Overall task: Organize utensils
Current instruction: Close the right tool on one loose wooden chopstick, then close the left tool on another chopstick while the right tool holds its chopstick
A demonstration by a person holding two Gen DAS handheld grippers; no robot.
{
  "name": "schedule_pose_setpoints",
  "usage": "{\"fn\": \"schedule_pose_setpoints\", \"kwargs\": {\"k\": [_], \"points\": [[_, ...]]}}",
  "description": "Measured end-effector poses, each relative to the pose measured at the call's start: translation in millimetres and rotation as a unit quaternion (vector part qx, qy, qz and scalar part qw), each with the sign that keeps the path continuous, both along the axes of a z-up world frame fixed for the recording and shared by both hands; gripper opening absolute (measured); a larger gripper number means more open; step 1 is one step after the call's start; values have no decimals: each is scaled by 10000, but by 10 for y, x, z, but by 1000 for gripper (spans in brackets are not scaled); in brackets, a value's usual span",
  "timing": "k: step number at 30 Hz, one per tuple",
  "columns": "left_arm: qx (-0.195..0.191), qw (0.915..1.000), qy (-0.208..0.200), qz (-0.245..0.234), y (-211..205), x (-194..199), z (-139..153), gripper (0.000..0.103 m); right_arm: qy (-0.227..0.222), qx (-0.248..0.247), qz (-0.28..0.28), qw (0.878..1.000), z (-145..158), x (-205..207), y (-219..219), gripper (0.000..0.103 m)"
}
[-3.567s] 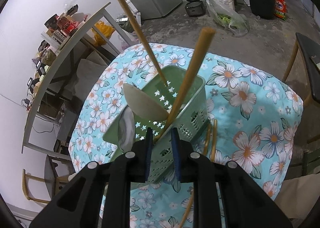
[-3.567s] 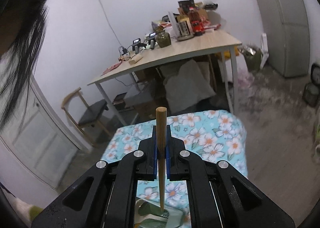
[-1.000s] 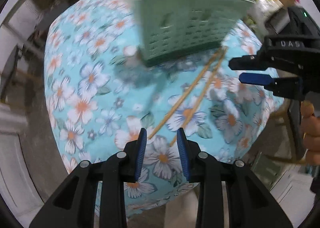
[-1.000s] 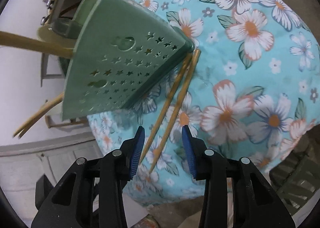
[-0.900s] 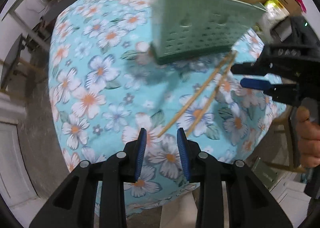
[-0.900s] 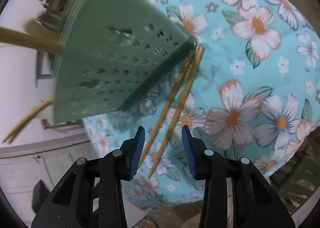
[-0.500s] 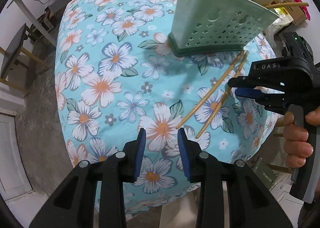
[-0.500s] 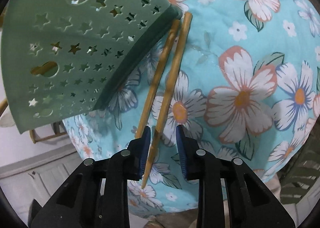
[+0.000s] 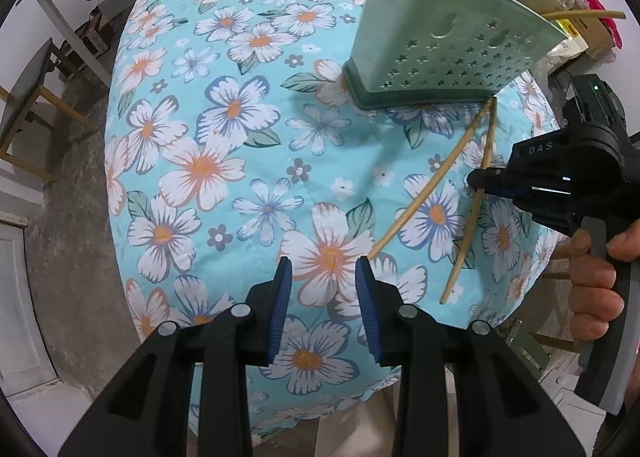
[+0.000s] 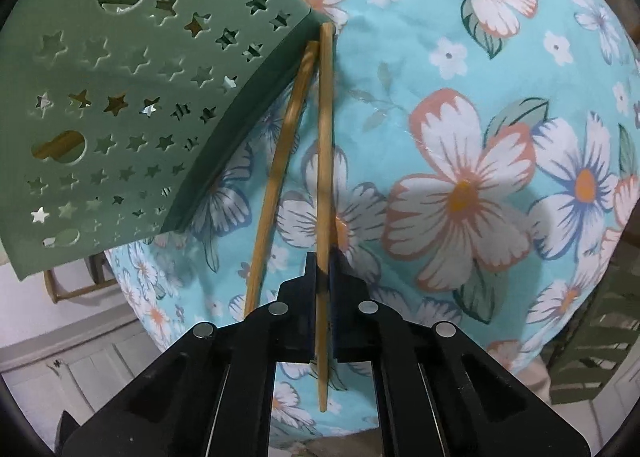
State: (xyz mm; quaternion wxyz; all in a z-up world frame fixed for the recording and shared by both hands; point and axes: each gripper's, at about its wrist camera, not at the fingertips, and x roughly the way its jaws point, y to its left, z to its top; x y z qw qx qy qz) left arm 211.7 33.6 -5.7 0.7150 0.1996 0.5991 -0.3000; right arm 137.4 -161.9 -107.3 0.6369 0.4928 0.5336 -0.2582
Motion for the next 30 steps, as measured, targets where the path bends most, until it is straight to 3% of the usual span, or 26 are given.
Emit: {"fn": "schedule_pose_setpoints", "kwargs": {"k": [6, 10, 15, 24, 30], "points": [[-98, 9993, -93, -335, -113, -119, 9, 31, 116, -220, 45, 9997, 122, -315, -241, 4], [-261, 9937, -421, -1004, -332, -262, 53, 31, 174, -310, 63, 9993, 152, -469, -432, 4], [-244, 9742, -1002, -2007, -732, -447, -30, 31, 127, -300, 155, 9994, 170, -589, -606, 4], [208, 9528, -1532, -2612, -1081, -481, -362, 31, 42, -128, 118, 9998, 263, -924, -911, 4], [388, 9461, -1594, -2792, -1118, -488, -525, 10, 22, -79, 169, 9998, 258, -932, -939, 4]]}}
